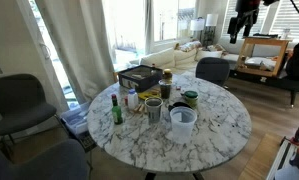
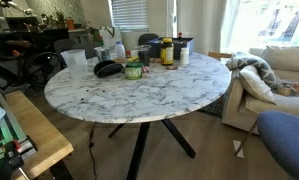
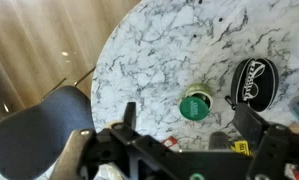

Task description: Place the wooden block on the other block

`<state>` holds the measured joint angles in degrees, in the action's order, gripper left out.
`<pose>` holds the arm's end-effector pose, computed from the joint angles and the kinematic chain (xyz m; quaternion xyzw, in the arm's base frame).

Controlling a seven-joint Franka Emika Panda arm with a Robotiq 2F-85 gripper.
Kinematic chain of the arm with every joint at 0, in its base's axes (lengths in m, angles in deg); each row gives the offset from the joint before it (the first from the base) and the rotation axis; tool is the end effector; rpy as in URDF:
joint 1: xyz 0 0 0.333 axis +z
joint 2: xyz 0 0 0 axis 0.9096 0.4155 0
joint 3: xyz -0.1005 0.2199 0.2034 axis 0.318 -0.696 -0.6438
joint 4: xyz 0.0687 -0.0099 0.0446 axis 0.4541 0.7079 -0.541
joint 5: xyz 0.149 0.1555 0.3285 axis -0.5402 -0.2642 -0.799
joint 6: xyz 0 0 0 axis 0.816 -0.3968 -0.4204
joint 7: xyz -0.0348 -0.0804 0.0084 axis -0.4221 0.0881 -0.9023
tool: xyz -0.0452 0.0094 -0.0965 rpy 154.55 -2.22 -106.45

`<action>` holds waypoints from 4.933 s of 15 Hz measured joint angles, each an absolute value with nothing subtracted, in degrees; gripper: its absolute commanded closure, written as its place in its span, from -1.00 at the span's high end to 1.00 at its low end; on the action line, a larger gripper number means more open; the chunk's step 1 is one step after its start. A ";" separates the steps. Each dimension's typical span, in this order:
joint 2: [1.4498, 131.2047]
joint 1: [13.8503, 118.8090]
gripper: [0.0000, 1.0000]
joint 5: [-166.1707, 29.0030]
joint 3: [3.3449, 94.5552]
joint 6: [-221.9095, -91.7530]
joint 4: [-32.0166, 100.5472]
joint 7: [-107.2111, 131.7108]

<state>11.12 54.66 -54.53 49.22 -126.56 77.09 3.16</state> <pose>0.3403 -0.1217 0.5770 0.9885 -0.0576 0.0466 0.1316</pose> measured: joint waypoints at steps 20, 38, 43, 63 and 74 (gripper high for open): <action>35.78 60.04 1.00 -74.57 52.44 -133.35 67.76 6.21; 42.17 50.86 1.00 -74.75 58.53 -154.38 77.93 23.49; 44.48 50.68 1.00 -74.82 60.44 -152.35 71.54 11.34; 60.05 55.12 1.00 -76.64 52.29 -153.00 58.93 -13.13; 73.24 55.75 1.00 -75.46 46.62 -149.22 47.53 -26.69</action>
<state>73.24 55.75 -75.46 46.62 -149.22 47.53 -26.69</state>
